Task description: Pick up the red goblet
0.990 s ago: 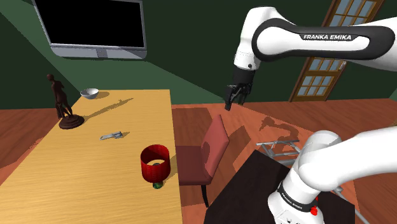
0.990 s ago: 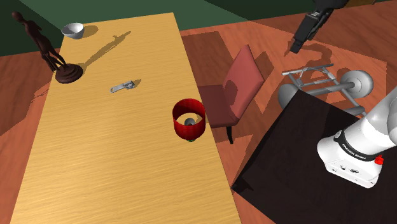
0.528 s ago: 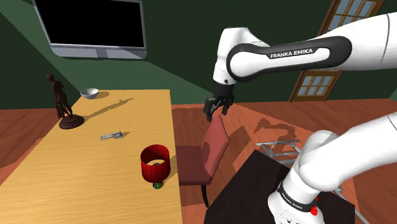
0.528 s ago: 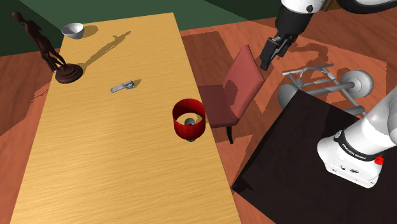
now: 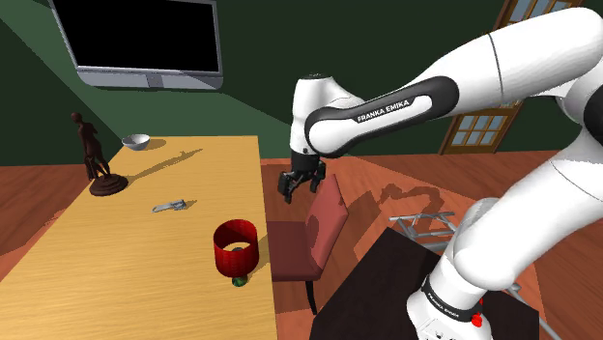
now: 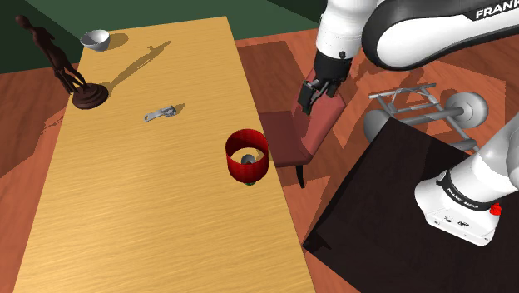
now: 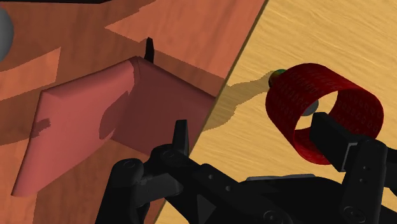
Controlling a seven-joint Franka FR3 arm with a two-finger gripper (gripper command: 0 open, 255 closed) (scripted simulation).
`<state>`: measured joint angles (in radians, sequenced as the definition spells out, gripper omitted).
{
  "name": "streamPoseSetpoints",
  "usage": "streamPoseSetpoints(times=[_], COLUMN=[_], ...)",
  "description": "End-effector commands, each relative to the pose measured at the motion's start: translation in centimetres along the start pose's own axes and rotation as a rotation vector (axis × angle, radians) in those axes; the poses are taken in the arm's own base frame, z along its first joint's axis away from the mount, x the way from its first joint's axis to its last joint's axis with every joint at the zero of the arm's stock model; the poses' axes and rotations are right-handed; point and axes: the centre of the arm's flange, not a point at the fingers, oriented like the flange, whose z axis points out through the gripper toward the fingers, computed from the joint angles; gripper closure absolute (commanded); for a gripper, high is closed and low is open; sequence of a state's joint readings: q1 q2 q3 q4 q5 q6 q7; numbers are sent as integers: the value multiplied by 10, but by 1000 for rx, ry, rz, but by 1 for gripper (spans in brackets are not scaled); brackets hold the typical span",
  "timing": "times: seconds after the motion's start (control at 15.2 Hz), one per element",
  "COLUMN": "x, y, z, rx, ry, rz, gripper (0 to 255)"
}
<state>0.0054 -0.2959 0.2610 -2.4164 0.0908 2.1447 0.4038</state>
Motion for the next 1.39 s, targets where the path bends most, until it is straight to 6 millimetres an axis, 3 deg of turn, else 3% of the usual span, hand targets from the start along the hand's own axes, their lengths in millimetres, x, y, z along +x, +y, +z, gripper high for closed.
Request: streamPoseSetpoints(times=[0.0, 0.86, 1.32], x=[12, 90, 89], y=[-19, -113, -113], z=[19, 139, 176], rx=[-6, -52, -52], ry=[1, 3, 3], rz=[13, 88, 88], gripper=[0, 0, 0])
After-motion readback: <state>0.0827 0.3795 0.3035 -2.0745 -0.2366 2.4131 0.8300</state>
